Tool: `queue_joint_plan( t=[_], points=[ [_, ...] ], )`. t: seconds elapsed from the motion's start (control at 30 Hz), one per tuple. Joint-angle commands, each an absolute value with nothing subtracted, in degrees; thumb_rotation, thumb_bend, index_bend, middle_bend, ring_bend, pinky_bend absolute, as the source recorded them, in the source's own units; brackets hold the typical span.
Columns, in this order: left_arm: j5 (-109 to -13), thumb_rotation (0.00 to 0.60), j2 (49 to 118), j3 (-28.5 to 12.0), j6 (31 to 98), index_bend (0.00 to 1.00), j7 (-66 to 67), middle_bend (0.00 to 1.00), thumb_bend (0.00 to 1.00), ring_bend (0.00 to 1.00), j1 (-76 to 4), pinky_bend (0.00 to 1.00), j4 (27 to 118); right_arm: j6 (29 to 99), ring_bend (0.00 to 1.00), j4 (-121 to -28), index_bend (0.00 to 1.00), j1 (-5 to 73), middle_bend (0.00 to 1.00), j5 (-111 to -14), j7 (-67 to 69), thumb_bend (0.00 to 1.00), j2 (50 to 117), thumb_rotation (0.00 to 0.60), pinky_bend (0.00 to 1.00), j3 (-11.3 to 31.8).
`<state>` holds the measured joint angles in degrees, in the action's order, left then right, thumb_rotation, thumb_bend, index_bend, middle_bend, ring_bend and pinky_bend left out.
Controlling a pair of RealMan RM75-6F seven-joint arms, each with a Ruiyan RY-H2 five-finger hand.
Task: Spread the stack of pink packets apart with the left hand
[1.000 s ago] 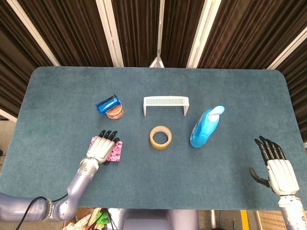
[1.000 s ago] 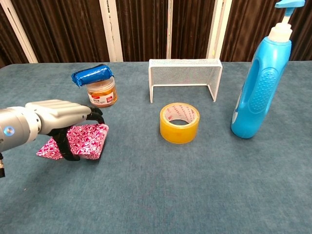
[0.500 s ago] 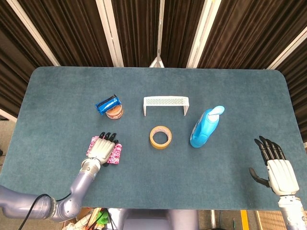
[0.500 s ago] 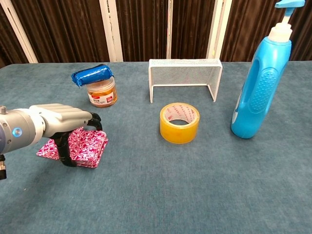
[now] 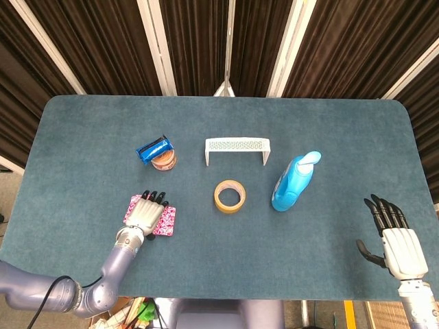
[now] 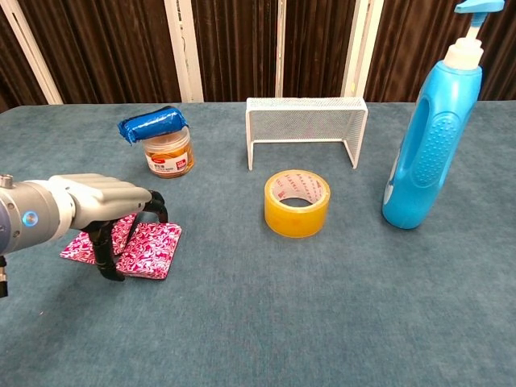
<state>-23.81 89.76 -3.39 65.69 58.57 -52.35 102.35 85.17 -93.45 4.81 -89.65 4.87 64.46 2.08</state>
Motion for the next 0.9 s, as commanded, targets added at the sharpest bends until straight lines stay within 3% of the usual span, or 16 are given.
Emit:
queue_joint_plan(
  t=[0.03, 0.4, 0.9],
  points=[
    [-23.81, 0.600, 89.93, -3.27, 65.83, 0.29, 58.41, 0.00, 0.30, 0.00, -52.50, 0.00, 102.12, 85.17, 0.00, -93.45, 0.00, 4.81, 0.00, -89.67, 4.91, 0.36, 64.45, 0.600, 0.09, 2.09],
    [-24.85, 0.600, 91.21, -2.40, 65.60, 0.49, 56.59, 0.00, 0.44, 0.00, -52.46, 0.00, 100.26, 85.24, 0.00, -93.56, 0.00, 4.80, 0.00, -89.85, 5.11, 0.36, 64.37, 0.600, 0.09, 2.01],
    [-30.47, 0.600, 86.92, -2.59, 66.56, 0.54, 52.77, 0.00, 0.47, 0.00, -51.49, 0.00, 103.56, 85.31, 0.00, -93.52, 0.00, 4.80, 0.00, -89.93, 5.25, 0.36, 64.34, 0.600, 0.09, 2.02]
  ],
)
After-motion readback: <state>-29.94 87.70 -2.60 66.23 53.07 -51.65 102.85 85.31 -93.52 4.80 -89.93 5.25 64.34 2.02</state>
